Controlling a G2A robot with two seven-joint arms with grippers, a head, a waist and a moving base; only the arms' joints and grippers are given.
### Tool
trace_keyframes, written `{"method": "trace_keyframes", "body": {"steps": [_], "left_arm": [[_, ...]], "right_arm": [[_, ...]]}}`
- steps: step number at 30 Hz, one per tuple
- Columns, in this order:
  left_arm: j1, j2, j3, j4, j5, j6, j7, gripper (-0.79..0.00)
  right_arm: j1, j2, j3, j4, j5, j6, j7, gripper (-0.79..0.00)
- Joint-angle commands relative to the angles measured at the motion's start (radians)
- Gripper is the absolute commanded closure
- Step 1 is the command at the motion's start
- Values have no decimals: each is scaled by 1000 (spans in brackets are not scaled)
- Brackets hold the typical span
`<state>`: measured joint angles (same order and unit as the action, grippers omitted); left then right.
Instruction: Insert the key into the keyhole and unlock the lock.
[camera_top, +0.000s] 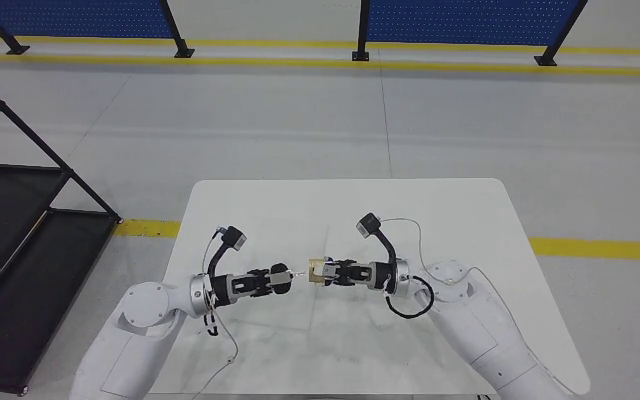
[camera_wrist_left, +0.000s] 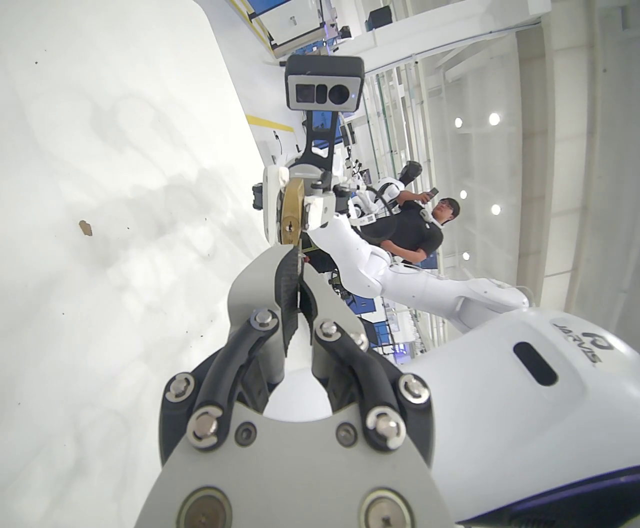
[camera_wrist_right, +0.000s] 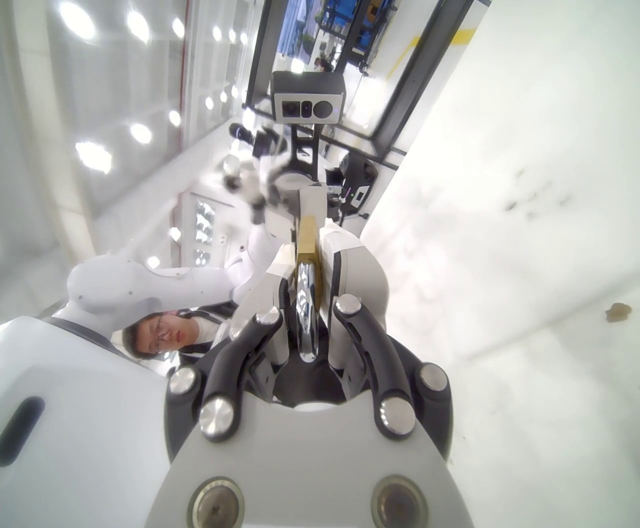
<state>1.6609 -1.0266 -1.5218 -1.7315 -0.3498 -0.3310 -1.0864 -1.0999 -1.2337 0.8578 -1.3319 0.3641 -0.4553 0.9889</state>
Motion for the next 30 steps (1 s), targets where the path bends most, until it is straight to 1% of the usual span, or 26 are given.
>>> {"method": "trace_keyframes", "body": {"steps": [1, 15, 30], "left_arm": [[-3, 0, 4, 2, 4, 0, 11, 0], [-17, 5, 27, 13, 10, -7, 16, 0], [-5, 13, 18, 13, -9, -28, 10, 0]], "right_arm": [[-6, 1, 4, -7, 1, 2, 0, 0], [-4, -1, 2, -7, 18, 10, 15, 0], [-8, -3, 4, -7, 7, 12, 2, 0]]}}
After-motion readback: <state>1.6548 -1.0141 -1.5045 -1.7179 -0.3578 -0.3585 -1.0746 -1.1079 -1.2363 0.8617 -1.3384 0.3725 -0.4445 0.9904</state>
